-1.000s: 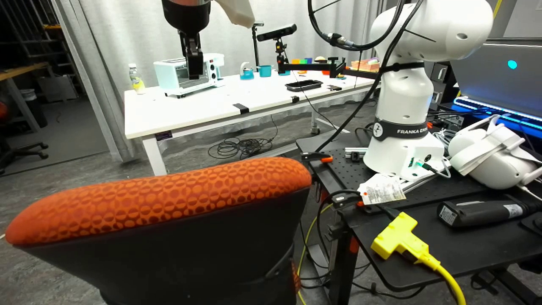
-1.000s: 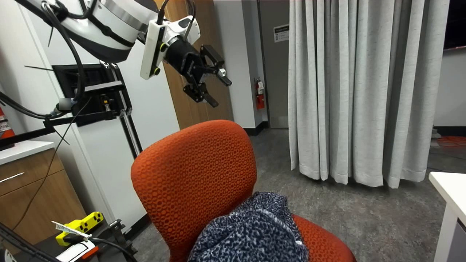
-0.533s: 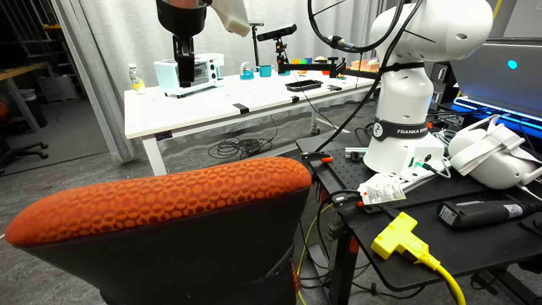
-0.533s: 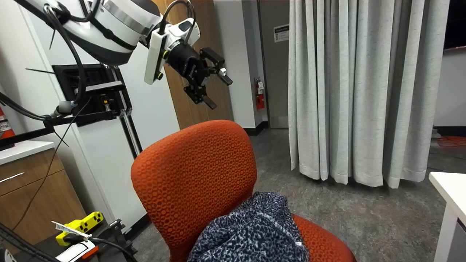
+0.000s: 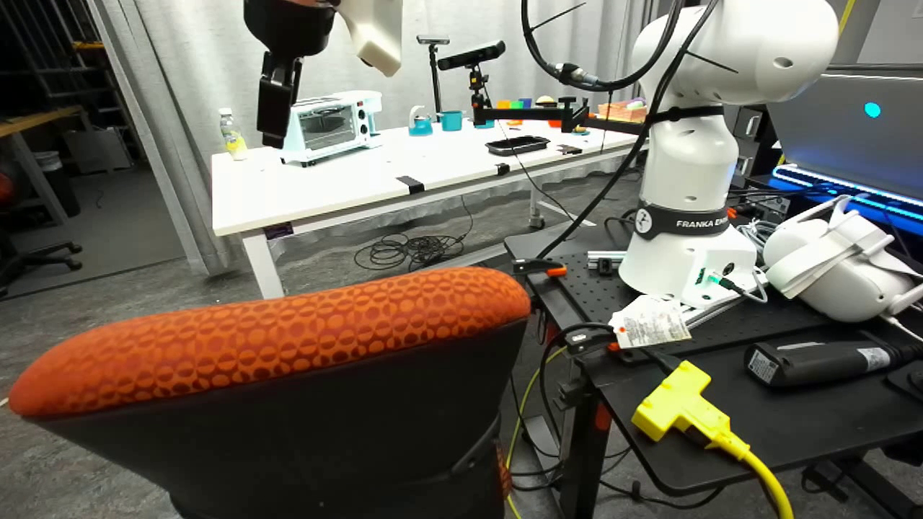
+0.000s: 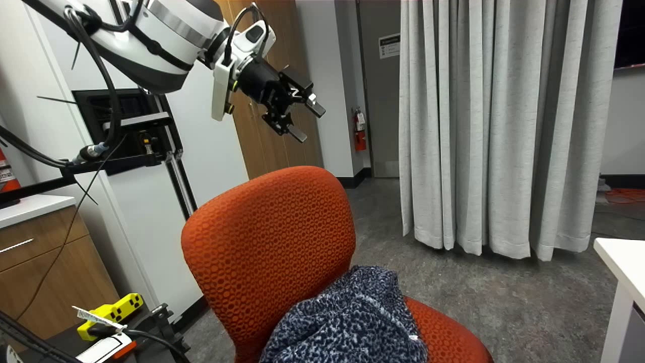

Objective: Put the blanket on the seat of the chair

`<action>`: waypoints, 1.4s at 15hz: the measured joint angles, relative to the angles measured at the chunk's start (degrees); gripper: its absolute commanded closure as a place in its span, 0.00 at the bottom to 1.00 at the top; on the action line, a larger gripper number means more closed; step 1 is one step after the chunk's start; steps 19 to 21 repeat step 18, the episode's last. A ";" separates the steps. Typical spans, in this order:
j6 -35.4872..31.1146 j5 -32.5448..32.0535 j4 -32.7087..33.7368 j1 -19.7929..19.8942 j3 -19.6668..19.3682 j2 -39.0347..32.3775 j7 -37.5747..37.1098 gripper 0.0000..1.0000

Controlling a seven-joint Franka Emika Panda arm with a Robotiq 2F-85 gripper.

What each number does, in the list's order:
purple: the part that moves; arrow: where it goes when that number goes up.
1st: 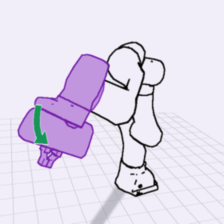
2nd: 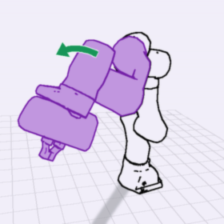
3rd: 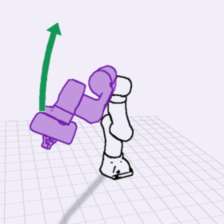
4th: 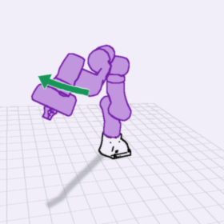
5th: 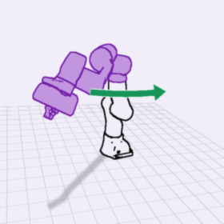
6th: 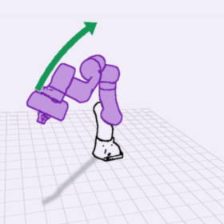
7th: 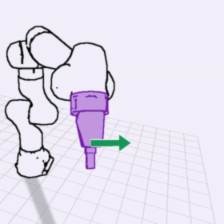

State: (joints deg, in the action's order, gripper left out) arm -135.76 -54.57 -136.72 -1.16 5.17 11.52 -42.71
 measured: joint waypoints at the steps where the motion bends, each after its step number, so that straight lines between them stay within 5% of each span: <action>1: -1.13 -0.43 -0.01 0.16 -0.02 -0.15 -1.16 0.00; 21: -3.99 -0.86 -0.14 0.41 -0.25 -0.54 -2.98 0.00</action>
